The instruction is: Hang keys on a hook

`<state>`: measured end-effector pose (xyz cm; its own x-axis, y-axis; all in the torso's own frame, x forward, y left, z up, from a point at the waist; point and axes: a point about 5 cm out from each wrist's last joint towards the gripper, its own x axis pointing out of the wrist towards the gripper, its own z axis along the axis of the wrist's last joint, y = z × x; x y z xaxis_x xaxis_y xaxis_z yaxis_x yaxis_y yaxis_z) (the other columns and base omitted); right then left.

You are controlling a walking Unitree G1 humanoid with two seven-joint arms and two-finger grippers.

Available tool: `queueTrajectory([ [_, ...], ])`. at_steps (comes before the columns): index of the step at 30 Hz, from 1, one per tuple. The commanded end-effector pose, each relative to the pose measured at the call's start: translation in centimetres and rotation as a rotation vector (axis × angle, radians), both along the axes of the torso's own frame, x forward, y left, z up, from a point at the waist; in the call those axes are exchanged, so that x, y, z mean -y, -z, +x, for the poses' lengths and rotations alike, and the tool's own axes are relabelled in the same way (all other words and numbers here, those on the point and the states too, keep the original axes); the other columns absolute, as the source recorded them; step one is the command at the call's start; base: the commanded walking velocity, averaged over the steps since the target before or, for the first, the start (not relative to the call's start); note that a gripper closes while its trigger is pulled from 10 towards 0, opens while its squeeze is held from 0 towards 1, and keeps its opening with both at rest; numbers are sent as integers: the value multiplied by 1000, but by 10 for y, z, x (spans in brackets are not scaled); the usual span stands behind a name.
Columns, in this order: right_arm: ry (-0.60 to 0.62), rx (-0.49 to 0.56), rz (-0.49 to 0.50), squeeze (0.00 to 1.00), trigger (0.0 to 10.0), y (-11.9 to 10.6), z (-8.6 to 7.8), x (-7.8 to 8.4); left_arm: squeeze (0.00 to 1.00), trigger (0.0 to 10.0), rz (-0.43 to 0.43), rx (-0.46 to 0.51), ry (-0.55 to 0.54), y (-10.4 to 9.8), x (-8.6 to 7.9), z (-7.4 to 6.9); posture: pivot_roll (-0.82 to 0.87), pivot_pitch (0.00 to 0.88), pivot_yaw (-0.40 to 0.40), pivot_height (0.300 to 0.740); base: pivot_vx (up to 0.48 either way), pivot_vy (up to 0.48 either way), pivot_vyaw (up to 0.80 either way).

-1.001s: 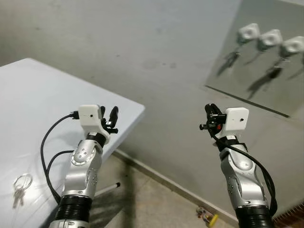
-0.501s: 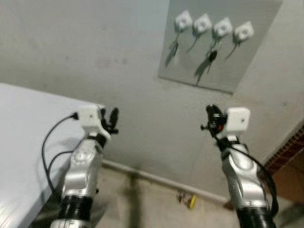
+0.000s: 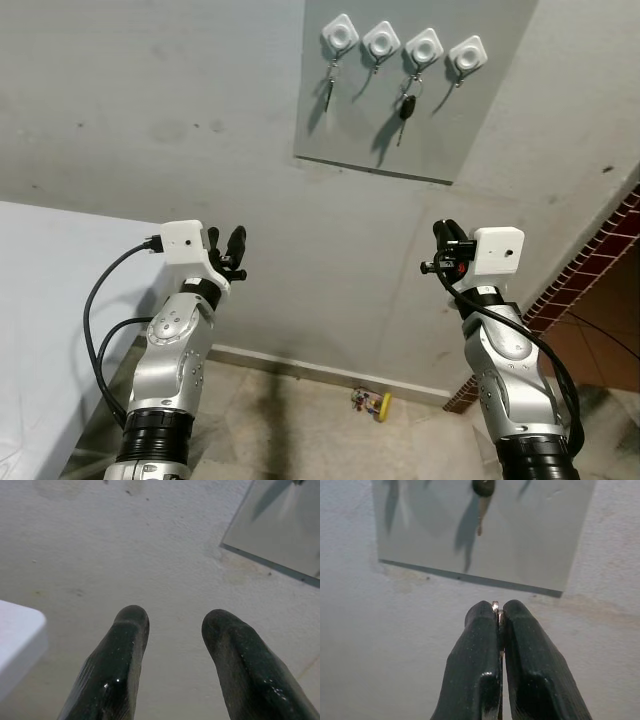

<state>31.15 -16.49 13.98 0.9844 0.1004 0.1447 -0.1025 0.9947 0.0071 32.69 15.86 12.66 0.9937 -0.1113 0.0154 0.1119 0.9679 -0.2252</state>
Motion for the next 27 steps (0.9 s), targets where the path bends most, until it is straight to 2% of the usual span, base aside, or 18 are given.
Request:
queueTrajectory([
  [1,3,5,-13,0,10000,-3,-1,2,0,10000,3,21,12,-7,2,1,-19,0,-73,740,0,0,0],
  [14,1,-2,-18,0,10000,0,-7,2,0,10000,45,32,55,-8,4,-1,-25,8,-66,740,0,0,0],
  [27,-1,-5,-6,0,10000,2,-10,-2,0,10000,67,47,84,-11,7,-1,-28,0,-54,740,315,0,0],
])
